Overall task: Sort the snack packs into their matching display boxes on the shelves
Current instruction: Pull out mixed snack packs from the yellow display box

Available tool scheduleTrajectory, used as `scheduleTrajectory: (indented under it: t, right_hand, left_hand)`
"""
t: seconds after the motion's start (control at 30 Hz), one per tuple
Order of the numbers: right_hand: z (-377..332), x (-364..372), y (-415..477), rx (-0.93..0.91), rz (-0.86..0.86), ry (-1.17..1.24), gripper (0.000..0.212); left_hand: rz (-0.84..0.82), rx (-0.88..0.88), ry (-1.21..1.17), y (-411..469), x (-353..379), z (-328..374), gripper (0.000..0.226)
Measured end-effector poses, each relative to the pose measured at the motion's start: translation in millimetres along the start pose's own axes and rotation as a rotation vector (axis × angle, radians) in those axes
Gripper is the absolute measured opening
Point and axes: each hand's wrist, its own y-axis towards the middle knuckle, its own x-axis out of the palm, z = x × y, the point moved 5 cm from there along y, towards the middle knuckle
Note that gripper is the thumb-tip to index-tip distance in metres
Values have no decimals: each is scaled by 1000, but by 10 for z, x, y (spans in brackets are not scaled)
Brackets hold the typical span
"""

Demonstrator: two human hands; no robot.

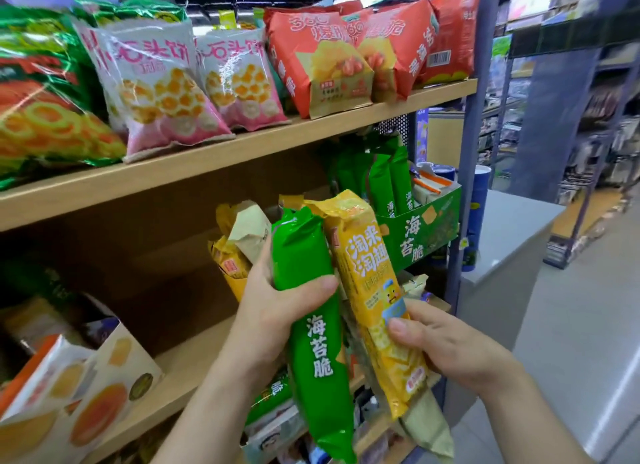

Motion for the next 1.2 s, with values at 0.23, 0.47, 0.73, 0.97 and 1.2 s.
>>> scheduleTrajectory:
  t: [0.23,0.47,0.73,0.97,1.2]
  right_hand:
    - [120,79,122,72,-52,42,48]
    - [208,60,226,117,-37,-129,63]
    - [94,-25,151,5,208,-338,33]
    - [-288,-290,34,-240,486,-268,106]
    - [-208,-19,587,-112,319,-405,69]
  left_hand:
    - [-168,-28,-64,-63,29,60,62]
    - [-69,-55,-6,-20,-53,-39,61]
    - [101,128,64,-101,-227,166,56]
    - [253,194,398,-270,-655,318,58]
    - [289,18,519,-271,-930,38,60]
